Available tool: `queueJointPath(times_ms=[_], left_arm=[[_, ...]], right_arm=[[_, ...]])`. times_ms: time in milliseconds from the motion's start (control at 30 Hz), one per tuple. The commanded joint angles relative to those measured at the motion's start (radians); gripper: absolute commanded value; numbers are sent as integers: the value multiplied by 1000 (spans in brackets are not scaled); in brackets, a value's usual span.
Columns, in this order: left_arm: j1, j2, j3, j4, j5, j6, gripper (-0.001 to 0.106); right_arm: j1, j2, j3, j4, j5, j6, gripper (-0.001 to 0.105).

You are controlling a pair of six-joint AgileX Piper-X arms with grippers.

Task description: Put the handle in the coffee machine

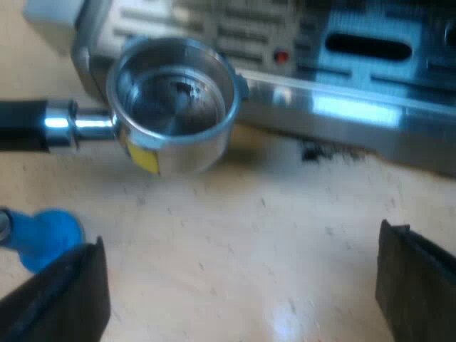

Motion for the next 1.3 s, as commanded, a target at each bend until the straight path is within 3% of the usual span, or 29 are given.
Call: queueJointPath(times_ms=[33, 267, 367, 567, 733, 967, 1067, 1133, 1200, 1300], left_arm=[[22, 3, -7, -17, 58, 26, 0], [93, 49, -7, -123, 83, 26, 0], [124, 79, -7, -144, 97, 26, 0], [162, 144, -7, -207, 195, 26, 0], [161, 181, -10, -266, 197, 26, 0], [161, 198, -10, -350, 210, 26, 0], [161, 198, -10, -378, 210, 26, 0], [161, 198, -10, -386, 212, 26, 0], [161, 198, -10, -401, 217, 26, 0], [161, 205, -10, -420, 217, 22, 0]], right_arm=[[2, 6, 13, -88, 27, -75, 78], [2, 56, 42, -336, 27, -216, 78], [2, 79, 44, -392, 25, -222, 78], [2, 101, 47, -454, 25, -221, 78], [2, 134, 47, -485, 146, -229, 78], [2, 223, 47, -662, 284, -380, 78], [2, 275, 47, -764, 329, -415, 78], [2, 304, 47, -816, 365, -436, 71], [2, 345, 47, -894, 377, -483, 57], [2, 383, 47, -970, 377, -514, 51]])
